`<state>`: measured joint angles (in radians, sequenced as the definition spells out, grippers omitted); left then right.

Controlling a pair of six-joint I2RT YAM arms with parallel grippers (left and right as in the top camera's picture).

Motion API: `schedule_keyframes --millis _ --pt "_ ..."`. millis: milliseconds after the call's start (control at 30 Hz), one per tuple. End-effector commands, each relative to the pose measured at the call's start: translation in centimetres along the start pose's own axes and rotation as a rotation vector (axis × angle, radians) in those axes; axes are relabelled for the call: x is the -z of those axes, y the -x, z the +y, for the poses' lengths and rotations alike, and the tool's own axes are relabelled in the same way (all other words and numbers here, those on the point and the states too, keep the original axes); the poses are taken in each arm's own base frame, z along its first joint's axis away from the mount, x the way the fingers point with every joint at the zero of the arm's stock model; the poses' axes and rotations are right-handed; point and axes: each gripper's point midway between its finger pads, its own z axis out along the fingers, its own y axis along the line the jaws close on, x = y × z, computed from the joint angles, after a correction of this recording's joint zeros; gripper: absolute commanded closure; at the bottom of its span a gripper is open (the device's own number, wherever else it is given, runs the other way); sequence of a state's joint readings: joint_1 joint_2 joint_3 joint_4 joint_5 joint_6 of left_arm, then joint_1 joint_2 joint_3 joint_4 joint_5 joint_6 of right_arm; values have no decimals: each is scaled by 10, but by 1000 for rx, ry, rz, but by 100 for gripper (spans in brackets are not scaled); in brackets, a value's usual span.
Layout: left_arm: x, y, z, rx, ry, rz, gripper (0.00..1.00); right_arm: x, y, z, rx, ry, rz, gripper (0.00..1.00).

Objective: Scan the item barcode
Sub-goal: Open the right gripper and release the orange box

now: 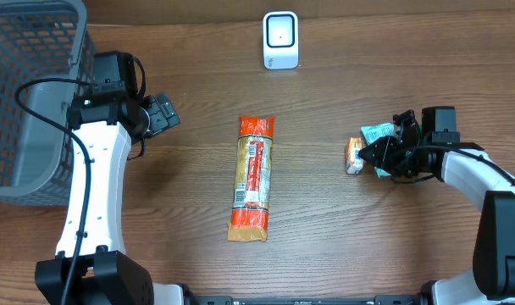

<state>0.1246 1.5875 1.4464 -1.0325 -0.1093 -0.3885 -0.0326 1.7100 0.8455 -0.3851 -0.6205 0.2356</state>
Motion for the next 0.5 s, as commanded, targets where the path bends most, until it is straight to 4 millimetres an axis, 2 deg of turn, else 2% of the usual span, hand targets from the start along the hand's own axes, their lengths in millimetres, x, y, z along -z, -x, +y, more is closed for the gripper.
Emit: schedule_keyframes --millis 0,133,333,467 --pt "-3 -2 1 -13 6 9 0 11 20 12 44 9 -54 62" --pt "-3 -2 1 -13 6 9 0 18 27 19 55 11 -62 60" --pt "-3 -2 1 -13 6 9 0 41 40 41 110 -8 -74 59" --pt "-3 -2 1 -13 6 9 0 47 40 38 125 -143 -68 54"
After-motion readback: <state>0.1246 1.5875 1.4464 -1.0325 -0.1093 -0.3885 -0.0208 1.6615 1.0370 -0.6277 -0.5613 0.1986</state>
